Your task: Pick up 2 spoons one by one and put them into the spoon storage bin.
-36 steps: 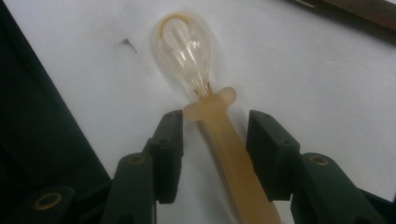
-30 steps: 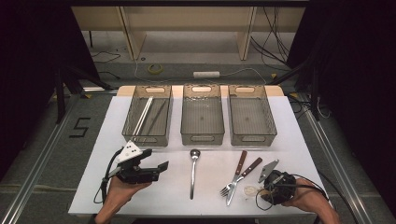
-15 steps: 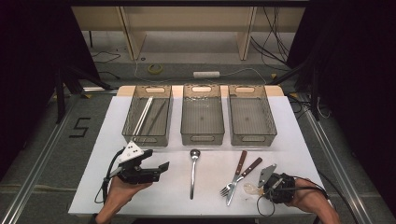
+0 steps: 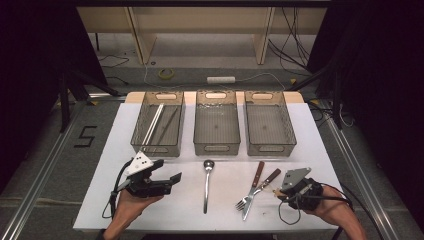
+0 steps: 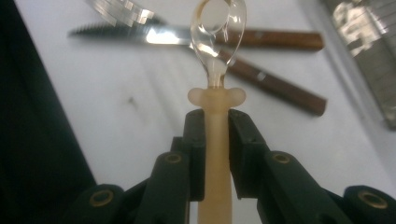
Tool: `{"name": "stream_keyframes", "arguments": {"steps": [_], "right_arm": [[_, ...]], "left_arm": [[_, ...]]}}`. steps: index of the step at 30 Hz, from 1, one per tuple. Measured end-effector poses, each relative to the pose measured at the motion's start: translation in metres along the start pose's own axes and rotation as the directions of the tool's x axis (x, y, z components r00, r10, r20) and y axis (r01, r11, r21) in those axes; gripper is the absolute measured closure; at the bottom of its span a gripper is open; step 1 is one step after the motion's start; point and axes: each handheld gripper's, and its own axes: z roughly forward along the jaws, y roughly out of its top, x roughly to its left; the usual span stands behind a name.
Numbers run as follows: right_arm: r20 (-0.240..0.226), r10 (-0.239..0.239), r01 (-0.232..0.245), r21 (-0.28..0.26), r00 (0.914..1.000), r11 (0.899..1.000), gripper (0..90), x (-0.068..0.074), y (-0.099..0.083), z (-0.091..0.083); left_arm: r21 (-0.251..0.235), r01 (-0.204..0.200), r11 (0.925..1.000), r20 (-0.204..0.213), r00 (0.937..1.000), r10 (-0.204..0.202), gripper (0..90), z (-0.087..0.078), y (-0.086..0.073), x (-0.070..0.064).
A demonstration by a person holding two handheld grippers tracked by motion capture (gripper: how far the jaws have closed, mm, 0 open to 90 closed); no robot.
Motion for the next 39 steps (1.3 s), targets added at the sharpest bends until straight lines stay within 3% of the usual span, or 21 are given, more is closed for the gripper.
{"name": "stream_keyframes", "arguments": {"steps": [4,6,18,27,31,39], "right_arm": [[0.009,0.074,-0.073,-0.075,0.9972,0.994,78.5,-0.009,0.01,-0.004],[0.016,0.096,-0.094,-0.087,0.9953,0.992,78.6,-0.012,0.014,-0.005],[0.015,0.176,-0.172,-0.153,0.9843,0.973,78.5,-0.026,0.033,-0.005],[-0.002,0.254,-0.248,-0.232,0.9672,0.941,78.4,-0.038,0.049,-0.004],[-0.009,0.271,-0.265,-0.251,0.9625,0.931,78.3,-0.041,0.057,-0.003],[-0.023,0.317,-0.308,-0.309,0.9483,0.9,78.2,-0.051,0.078,0.001]], "left_arm": [[-0.006,0.005,1.0,-0.004,1.0,-0.005,19.4,-0.001,0.0,0.001],[-0.01,0.01,0.9999,-0.005,0.9999,-0.01,19.4,-0.001,0.0,0.001],[-0.013,0.011,0.9999,-0.012,0.9999,-0.011,19.4,-0.001,0.0,0.002],[-0.016,0.01,0.9998,-0.016,0.9998,-0.01,19.4,-0.002,0.0,0.002],[-0.018,0.014,0.9997,-0.017,0.9998,-0.014,19.4,-0.002,0.0,0.002],[-0.021,0.016,0.9996,-0.017,0.9997,-0.016,19.2,-0.002,0.0,0.002]]}}
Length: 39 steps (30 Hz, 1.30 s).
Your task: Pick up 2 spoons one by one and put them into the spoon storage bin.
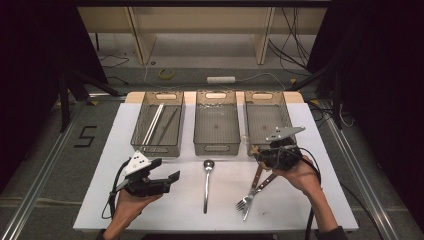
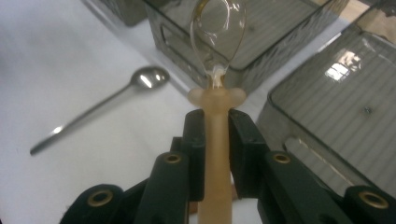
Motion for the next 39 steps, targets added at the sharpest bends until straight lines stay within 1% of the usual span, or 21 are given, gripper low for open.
{"name": "stream_keyframes", "arguments": {"steps": [2,7,11,15,22,30,34,39], "right_arm": [[-0.006,0.011,-0.011,-0.012,0.9999,1.0,78.2,0.0,0.006,0.004],[-0.001,0.016,-0.016,-0.029,0.9999,0.999,78.2,0.0,0.022,0.013],[-0.002,0.043,-0.043,-0.047,0.9991,0.998,78.1,-0.003,0.035,0.02],[-0.003,0.061,-0.061,-0.051,0.9981,0.997,78.1,-0.005,0.045,0.03],[0.008,0.074,-0.074,-0.056,0.9972,0.996,78.1,-0.007,0.063,0.044],[0.005,0.119,-0.118,-0.081,0.9929,0.99,78.1,-0.012,0.079,0.058],[0.001,0.137,-0.137,-0.083,0.9905,0.987,78.0,-0.015,0.086,0.065],[0.03,0.146,-0.143,-0.073,0.9889,0.987,78.0,-0.018,0.092,0.074]], "left_arm": [[-0.002,0.001,1.0,0.001,1.0,-0.001,19.1,0.0,0.0,0.0],[-0.002,0.001,1.0,0.002,1.0,-0.001,18.4,0.0,0.0,0.0],[-0.003,0.001,1.0,0.006,1.0,-0.001,18.0,0.0,0.0,-0.001],[-0.005,0.004,1.0,0.006,1.0,-0.004,17.6,0.0,0.0,-0.001],[0.0,-0.002,1.0,0.008,1.0,0.002,17.4,0.001,-0.001,-0.003],[-0.001,0.0,1.0,0.009,1.0,0.0,17.3,0.0,0.0,-0.003],[0.001,-0.001,1.0,0.011,0.9999,0.001,17.3,0.001,0.0,-0.003],[0.004,0.0,1.0,0.013,0.9999,0.0,17.3,0.001,-0.001,-0.004]]}}
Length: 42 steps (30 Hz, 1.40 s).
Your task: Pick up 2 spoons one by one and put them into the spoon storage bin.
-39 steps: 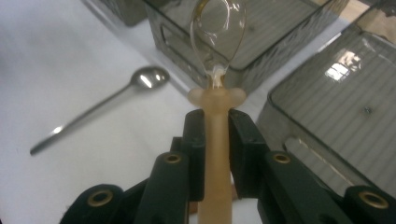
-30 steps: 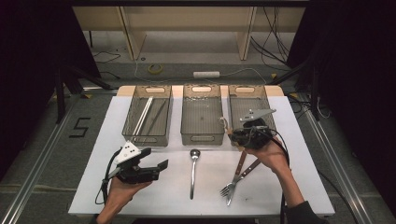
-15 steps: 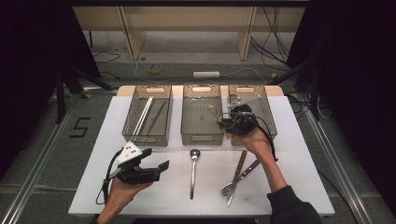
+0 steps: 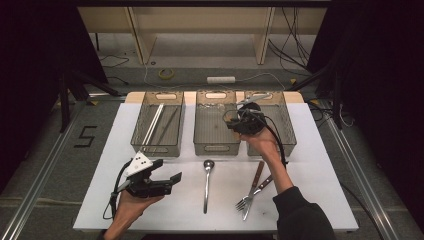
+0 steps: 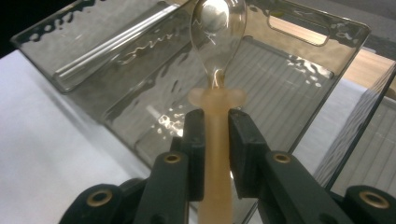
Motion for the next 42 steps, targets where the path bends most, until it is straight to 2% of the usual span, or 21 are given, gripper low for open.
{"name": "stream_keyframes", "arguments": {"steps": [12,16,25,42], "right_arm": [[0.041,0.031,-0.031,0.011,0.9987,0.999,77.9,-0.005,0.012,0.015],[0.049,0.035,-0.036,0.014,0.9982,0.999,77.8,-0.004,0.014,0.021],[0.071,0.052,-0.054,0.031,0.9961,0.998,77.7,-0.004,0.011,0.036],[0.072,0.086,-0.09,0.067,0.9937,0.994,76.9,0.001,0.004,0.056]], "left_arm": [[-0.002,-0.005,1.0,-0.001,1.0,0.005,17.2,0.0,0.0,-0.001],[0.009,-0.02,0.9998,0.001,0.9998,0.02,17.2,0.0,0.0,-0.002],[0.019,-0.025,0.9995,0.004,0.9997,0.025,17.1,0.002,-0.001,-0.003],[0.055,-0.025,0.9982,0.025,0.9994,0.024,17.1,0.006,-0.002,-0.009]]}}
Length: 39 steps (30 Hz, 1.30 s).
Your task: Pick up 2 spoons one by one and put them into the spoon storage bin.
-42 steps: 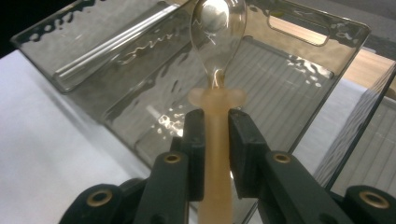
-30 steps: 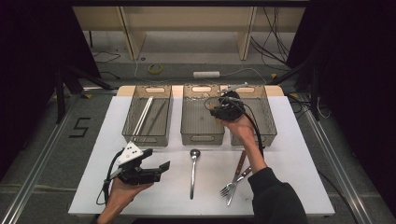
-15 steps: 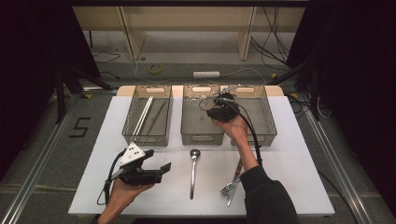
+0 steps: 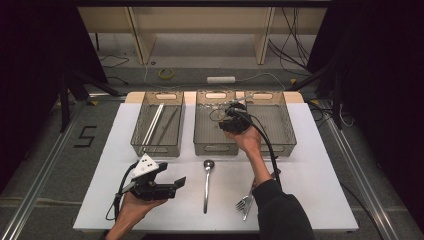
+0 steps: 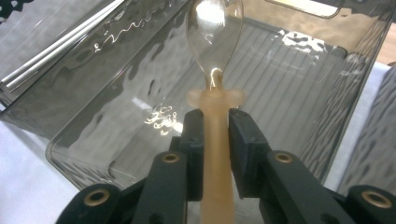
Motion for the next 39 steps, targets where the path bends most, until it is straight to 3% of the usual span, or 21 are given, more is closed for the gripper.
{"name": "stream_keyframes", "arguments": {"steps": [7,10,16,21,28,33,39], "right_arm": [[-0.006,0.015,-0.015,0.031,0.9999,0.999,68.6,0.001,-0.003,0.006],[-0.013,0.025,-0.025,0.021,0.9996,0.999,65.0,-0.002,-0.004,0.003],[-0.025,0.024,-0.024,0.001,0.9994,1.0,58.0,-0.006,-0.007,-0.013],[-0.03,0.021,-0.021,-0.004,0.9993,1.0,46.5,-0.011,-0.014,-0.03],[-0.037,-0.021,0.02,-0.022,0.9991,1.0,40.6,-0.01,-0.026,-0.05],[-0.06,-0.07,0.067,-0.049,0.9957,0.997,36.6,-0.004,-0.036,-0.067],[-0.062,-0.114,0.109,-0.08,0.9915,0.991,35.8,0.006,-0.057,-0.089]], "left_arm": [[0.016,0.002,0.9999,-0.002,1.0,-0.002,17.1,0.001,-0.001,-0.001],[0.02,0.009,0.9998,-0.004,1.0,-0.009,17.1,0.002,-0.001,0.0],[0.037,0.017,0.9992,-0.006,0.9998,-0.017,17.2,0.003,-0.001,-0.001],[0.045,0.019,0.9988,-0.003,0.9998,-0.019,17.1,0.004,-0.001,-0.003],[0.057,0.028,0.998,-0.005,0.9996,-0.027,17.1,0.005,-0.001,-0.003],[0.08,0.072,0.9942,0.002,0.9973,-0.073,17.2,0.006,-0.001,-0.001],[0.12,0.092,0.9885,-0.012,0.9958,-0.091,18.1,0.01,-0.002,-0.003]]}}
